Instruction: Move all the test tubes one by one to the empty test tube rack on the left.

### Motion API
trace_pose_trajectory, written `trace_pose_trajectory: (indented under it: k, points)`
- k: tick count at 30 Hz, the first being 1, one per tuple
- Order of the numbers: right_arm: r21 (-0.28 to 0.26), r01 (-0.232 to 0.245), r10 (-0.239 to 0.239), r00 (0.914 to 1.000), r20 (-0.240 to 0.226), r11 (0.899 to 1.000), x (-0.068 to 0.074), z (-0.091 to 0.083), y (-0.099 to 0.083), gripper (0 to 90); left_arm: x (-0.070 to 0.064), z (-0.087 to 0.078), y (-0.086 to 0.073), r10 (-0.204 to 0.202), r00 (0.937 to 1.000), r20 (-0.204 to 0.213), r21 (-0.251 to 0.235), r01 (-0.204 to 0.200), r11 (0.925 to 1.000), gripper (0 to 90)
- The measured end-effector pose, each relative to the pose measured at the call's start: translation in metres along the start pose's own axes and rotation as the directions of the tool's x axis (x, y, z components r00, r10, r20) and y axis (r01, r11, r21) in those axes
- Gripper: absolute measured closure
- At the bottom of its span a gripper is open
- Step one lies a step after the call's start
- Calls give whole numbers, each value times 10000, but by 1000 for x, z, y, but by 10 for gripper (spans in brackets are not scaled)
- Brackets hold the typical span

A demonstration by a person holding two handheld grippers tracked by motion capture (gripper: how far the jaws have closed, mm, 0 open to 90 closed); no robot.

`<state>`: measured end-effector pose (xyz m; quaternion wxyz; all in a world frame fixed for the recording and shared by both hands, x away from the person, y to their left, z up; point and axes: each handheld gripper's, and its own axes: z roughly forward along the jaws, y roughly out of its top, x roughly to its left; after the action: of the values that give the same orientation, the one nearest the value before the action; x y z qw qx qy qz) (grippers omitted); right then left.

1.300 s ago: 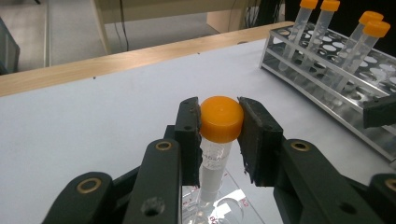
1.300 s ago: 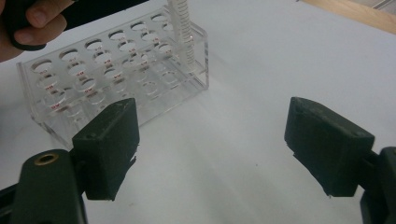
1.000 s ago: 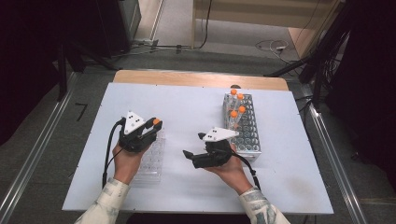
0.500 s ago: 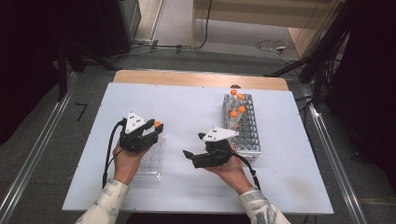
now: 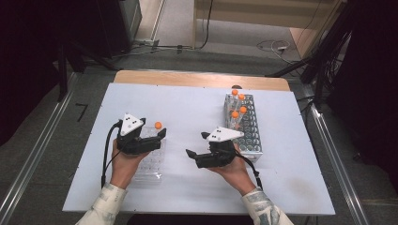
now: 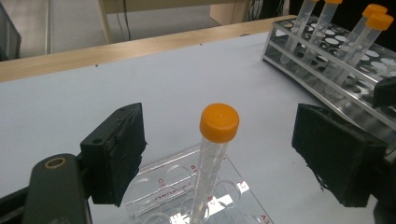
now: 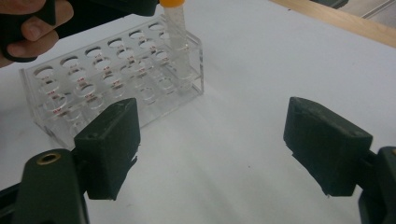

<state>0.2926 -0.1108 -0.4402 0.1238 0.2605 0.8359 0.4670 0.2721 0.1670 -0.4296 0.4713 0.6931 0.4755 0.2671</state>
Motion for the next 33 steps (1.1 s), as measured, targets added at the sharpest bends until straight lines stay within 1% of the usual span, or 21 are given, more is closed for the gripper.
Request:
trace_pose_trajectory:
  k: [1, 4, 5, 7, 9, 13, 16, 20, 23, 24, 30, 33]
  points:
    - [-33, -22, 22, 10000, 27, 10000, 0, -2, 0, 175, 0, -2, 0, -82, 9999, 68, -67, 82, 9999, 171]
    - [-184, -85, 88, 9999, 116, 9998, -3, -8, 1, 181, 0, -8, -1, -195, 9998, 90, -186, 196, 9996, 164]
    - [-223, -91, 95, 9998, 172, 9997, -4, -9, 1, 182, 0, -11, -1, -165, 9999, 32, -250, 166, 9995, 164]
    - [-272, -143, 151, 9995, 275, 9995, -7, -14, 0, 184, -1, -15, -3, 15, 9999, -137, -377, -20, 9993, 164]
    - [-355, -207, 220, 9990, 386, 9992, -11, -18, -1, 185, -1, -18, -4, 35, 9999, -134, -402, -41, 9992, 164]
    - [-477, -317, 352, 9966, 747, 9984, -20, -29, -3, 185, 1, -23, -6, -134, 9999, -102, -586, 128, 9982, 164]
    - [-606, -454, 516, 9932, 1048, 9971, -28, -37, -4, 189, 3, -26, -6, -213, 9997, -99, -613, 207, 9979, 164]
    - [-766, -610, 728, 9842, 1611, 9952, -41, -48, -5, 192, 6, -27, -6, -267, 9996, -108, -614, 260, 9978, 166]
    - [-800, -742, 881, 9784, 1870, 9940, -50, -54, -6, 193, 6, -27, -6, -282, 9995, -123, -616, 274, 9977, 166]
    - [-776, -745, 889, 9752, 2026, 9942, -53, -55, -6, 201, 6, -27, -6, -284, 9995, -119, -620, 277, 9977, 166]
    - [-856, -974, 1158, 9622, 2465, 9916, -72, -63, -9, 254, 5, -25, -8, -240, 9997, -109, -552, 234, 9982, 168]
    - [-927, -1044, 1259, 9549, 2690, 9902, -80, -63, -9, 287, 5, -24, -8, -228, 9997, -100, -517, 223, 9984, 168]
